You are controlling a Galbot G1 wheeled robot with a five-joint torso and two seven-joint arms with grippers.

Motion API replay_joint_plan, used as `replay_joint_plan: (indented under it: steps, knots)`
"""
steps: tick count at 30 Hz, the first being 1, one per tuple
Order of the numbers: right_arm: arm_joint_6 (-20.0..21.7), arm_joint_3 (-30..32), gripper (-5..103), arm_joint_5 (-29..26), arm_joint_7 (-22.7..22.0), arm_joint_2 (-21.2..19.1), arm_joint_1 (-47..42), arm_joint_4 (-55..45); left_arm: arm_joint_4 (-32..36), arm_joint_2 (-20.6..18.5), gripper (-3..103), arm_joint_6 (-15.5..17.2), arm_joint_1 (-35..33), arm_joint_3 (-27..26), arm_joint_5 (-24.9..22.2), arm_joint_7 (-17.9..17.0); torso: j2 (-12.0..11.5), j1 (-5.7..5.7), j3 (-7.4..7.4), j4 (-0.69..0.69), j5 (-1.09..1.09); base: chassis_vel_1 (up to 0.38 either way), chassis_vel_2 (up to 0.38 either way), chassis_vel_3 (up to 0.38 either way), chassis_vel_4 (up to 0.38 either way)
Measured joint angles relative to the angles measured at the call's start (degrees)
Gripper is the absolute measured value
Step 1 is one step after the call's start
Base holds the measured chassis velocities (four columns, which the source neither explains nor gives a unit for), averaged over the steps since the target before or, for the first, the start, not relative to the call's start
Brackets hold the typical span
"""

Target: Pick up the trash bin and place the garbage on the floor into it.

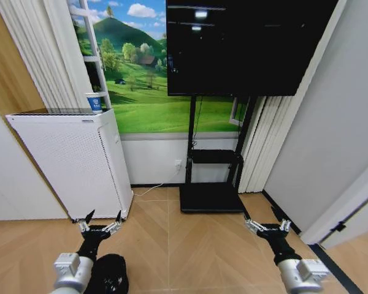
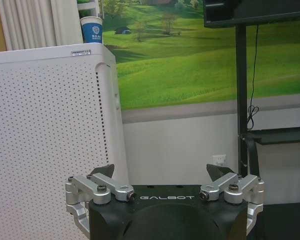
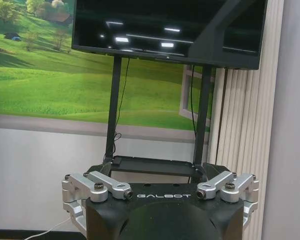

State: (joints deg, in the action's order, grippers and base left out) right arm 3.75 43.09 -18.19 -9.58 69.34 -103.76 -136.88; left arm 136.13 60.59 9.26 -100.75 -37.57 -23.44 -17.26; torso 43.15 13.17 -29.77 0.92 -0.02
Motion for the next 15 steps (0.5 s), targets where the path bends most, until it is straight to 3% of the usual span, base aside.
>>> replay_joint_plan:
  steps: [15]
  knots:
    - [0.0, 0.0, 100, 0.0, 0.0, 0.0, 0.0, 0.0, 0.0, 0.0, 100, 0.0, 0.0, 0.0, 0.0, 0.0, -0.01, -0.01, 0.01, 0.0, 0.01, 0.307, -0.314, -0.305, 0.3]
